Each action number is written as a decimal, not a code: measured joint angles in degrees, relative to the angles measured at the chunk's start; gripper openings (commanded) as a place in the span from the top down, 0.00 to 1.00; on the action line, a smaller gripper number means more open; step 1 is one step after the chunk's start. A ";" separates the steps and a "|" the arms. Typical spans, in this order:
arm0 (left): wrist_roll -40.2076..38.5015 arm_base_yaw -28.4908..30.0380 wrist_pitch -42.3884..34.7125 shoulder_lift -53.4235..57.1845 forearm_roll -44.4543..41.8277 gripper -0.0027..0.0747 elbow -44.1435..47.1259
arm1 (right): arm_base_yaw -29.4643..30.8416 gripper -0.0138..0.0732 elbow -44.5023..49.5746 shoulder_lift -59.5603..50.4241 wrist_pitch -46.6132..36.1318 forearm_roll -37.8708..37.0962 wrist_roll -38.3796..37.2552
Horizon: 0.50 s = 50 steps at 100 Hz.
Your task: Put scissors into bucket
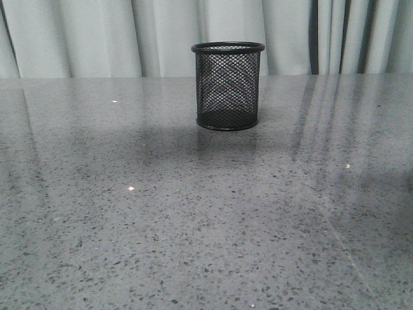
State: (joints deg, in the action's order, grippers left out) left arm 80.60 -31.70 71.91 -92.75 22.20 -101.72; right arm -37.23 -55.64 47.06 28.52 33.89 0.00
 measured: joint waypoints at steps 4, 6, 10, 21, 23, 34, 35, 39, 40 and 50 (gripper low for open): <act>0.00 0.00 0.00 0.45 0.12 0.95 0.00 | 0.00 0.19 0.00 0.43 0.00 0.69 0.00; 0.00 0.00 0.00 0.72 0.12 0.95 0.00 | 0.00 0.19 0.00 0.71 0.00 0.97 0.00; 0.00 0.00 0.00 1.22 0.24 0.95 0.00 | 0.00 0.19 0.00 0.88 -0.24 1.65 0.00; 0.00 0.00 0.00 2.29 0.24 0.95 0.00 | 0.00 0.19 0.00 1.11 -1.74 2.99 0.00; 0.00 0.00 0.00 2.58 0.24 0.95 0.00 | 0.00 0.19 0.00 1.11 -1.96 3.29 0.00; 0.00 0.00 0.05 3.72 0.32 0.95 0.00 | 0.25 0.19 0.00 1.11 -2.77 4.91 0.00; 0.00 0.00 0.05 3.74 0.32 0.95 0.00 | 0.25 0.19 0.00 1.11 -2.77 4.94 0.00; 0.00 0.00 0.05 4.17 0.32 0.95 0.00 | 0.52 0.19 0.00 1.11 -2.77 5.36 0.00; 0.00 0.00 0.05 4.29 0.32 0.95 0.00 | 0.52 0.19 0.00 1.23 -2.77 5.49 0.00; 0.00 0.00 0.14 5.31 0.37 0.95 0.00 | 0.73 0.19 0.00 1.72 -2.90 6.09 -0.37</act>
State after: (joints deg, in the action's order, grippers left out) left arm 80.60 -31.70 72.06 -87.44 22.57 -101.72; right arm -36.50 -55.64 48.78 25.62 39.98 -0.37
